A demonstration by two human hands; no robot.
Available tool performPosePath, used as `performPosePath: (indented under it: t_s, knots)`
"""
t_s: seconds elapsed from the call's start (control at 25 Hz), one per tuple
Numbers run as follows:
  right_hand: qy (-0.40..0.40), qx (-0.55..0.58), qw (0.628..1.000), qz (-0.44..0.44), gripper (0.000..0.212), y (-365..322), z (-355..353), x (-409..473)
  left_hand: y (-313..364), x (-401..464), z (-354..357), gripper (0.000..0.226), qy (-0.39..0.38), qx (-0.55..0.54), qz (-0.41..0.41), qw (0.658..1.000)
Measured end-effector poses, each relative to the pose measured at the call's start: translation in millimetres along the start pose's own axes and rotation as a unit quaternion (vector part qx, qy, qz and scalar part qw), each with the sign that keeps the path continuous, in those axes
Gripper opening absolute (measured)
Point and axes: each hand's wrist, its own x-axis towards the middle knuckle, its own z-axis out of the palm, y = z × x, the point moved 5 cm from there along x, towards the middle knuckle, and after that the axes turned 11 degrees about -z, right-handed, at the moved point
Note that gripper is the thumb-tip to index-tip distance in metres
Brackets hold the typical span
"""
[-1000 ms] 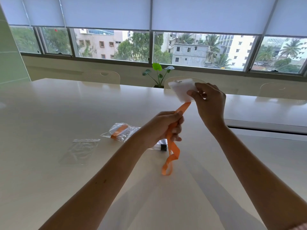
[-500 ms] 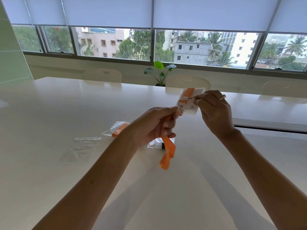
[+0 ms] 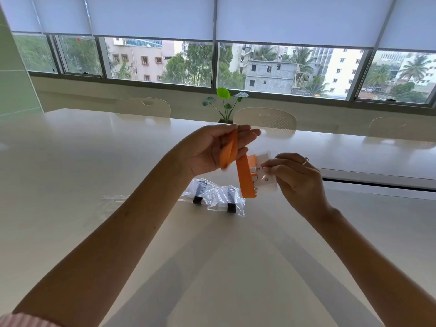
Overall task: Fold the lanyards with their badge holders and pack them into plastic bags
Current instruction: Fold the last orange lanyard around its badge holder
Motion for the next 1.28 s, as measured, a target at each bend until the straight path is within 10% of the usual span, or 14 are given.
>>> performPosePath:
  t_s: [0.56,1.04,1.12,1.28]
  knots:
    - [0.053,0.169,0.968,0.175,0.012,-12,-3,-9,-27,12,-26,0.033,0.09,-0.099,-0.031,0.99]
    - [0.042,0.078,0.981,0.169,0.018,-5,-2,-14,-11,-27,-40,0.034,0.15,0.1,-0.013,0.984]
    - [0.071,0.064,0.979,0.18,0.016,2,-11,-13,-14,-43,-40,0.039,0.127,0.326,-0.1,0.931]
    - [0.097,0.109,0.965,0.22,0.007,10,-20,-6,-42,-60,-33,0.053,0.076,0.65,-0.271,0.706]
